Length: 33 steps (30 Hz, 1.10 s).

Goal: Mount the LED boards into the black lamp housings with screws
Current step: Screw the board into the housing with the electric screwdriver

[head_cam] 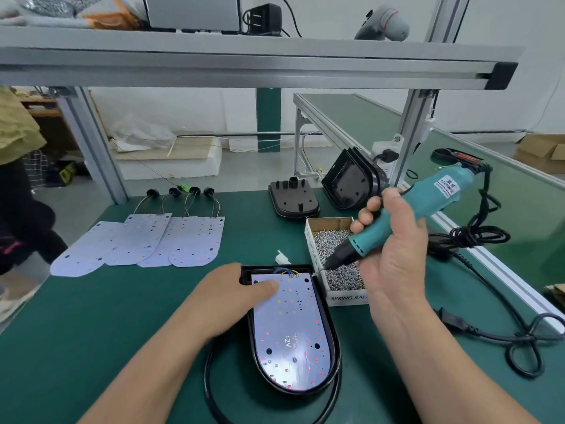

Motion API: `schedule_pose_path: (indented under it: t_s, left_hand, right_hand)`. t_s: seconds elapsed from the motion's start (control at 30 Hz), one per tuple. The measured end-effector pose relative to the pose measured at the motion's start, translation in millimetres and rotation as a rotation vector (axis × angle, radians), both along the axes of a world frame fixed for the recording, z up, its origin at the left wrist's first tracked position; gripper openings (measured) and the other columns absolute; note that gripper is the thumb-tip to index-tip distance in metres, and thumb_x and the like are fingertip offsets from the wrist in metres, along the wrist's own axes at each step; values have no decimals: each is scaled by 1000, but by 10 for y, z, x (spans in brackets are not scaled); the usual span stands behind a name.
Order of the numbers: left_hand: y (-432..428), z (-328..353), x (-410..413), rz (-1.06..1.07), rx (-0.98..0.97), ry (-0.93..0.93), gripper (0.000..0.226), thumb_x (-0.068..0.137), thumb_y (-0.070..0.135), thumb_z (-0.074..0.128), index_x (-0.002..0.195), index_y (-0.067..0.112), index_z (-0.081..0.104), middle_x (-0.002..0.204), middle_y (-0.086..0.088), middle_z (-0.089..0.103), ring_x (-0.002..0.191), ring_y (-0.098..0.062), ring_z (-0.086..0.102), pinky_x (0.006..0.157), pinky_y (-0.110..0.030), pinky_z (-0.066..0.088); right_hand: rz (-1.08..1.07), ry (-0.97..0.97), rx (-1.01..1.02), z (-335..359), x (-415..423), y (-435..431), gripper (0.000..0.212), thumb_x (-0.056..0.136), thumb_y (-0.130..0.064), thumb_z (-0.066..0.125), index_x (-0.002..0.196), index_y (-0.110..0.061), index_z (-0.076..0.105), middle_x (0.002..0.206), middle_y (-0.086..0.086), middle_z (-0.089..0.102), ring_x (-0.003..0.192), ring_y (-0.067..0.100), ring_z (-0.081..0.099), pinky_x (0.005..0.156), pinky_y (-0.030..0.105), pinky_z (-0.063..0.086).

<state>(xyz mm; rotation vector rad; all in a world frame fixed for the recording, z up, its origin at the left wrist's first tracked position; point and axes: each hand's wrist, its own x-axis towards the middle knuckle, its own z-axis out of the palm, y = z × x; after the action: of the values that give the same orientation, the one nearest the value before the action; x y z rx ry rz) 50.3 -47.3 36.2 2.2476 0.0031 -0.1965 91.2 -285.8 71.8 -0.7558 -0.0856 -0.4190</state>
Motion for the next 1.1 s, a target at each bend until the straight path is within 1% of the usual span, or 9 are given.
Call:
schedule_pose_path:
  t_s: [0.17,0.3,0.47,0.57,0.73,0.8,0.87,0.97,1.1]
  left_hand:
    - [-26,-10,28,-9,-91,33,23,75,56,71,89,39,78,89,18,79,85,-4,74,89,-36,59]
    - [-31,-6,19,1,-118,44,37,74,54,71,96,26,80,96,8,81,96,-18,77,98,-47,58]
    - [-38,-25,39,7,-113,48,47,72,56,70,94,16,76,98,-4,80,99,-30,75,99,-52,57]
    - [-38,-35,42,9,-114,40,43,72,55,70,92,17,74,92,0,80,91,-29,75,92,-45,58]
    - [-39,-34,36,-6,-116,33,44,74,54,68,95,16,75,99,-4,79,96,-29,74,97,-50,56]
    - [-36,-46,45,-26,-113,31,42,75,54,67,96,18,75,97,-3,79,90,-25,75,97,-51,56]
    - [-34,-54,46,-21,-108,24,37,75,54,67,92,21,73,87,0,77,80,-22,72,90,-46,58]
    - [-26,-52,51,-10,-98,29,37,76,55,67,92,23,73,91,0,79,88,-27,74,94,-47,58]
    - [-21,-33,41,-21,-88,36,41,76,57,66,98,24,76,99,4,80,97,-22,75,101,-51,57]
  right_hand:
    - [23,-5,-59,-49,17,27,12,93,-16,73,93,-20,62,80,6,57,62,17,51,55,29,47]
    - [35,-11,-100,-68,11,55,11,96,-13,69,93,-20,61,79,6,56,61,17,48,54,30,45]
    - [63,-22,-130,-89,4,95,14,97,-12,68,89,-21,61,77,6,55,60,18,48,53,30,44]
    - [65,-26,-160,-100,4,115,13,93,-14,70,87,-22,62,77,8,54,60,19,47,54,30,44]
    - [75,-29,-190,-107,1,137,14,95,-12,68,88,-21,60,77,9,52,61,20,46,54,31,44]
    - [82,-36,-204,-111,-5,152,16,99,-9,65,88,-20,59,78,9,52,61,20,46,54,32,45]
    - [83,-53,-233,-110,-13,169,19,100,-6,63,87,-20,60,78,10,52,60,20,46,54,32,45]
    - [93,-81,-303,-90,-19,193,19,97,-6,63,86,-21,62,76,10,53,60,21,47,55,33,44]
    - [181,-115,-352,-71,-17,185,9,94,-8,66,96,-16,66,76,13,59,59,21,50,54,33,43]
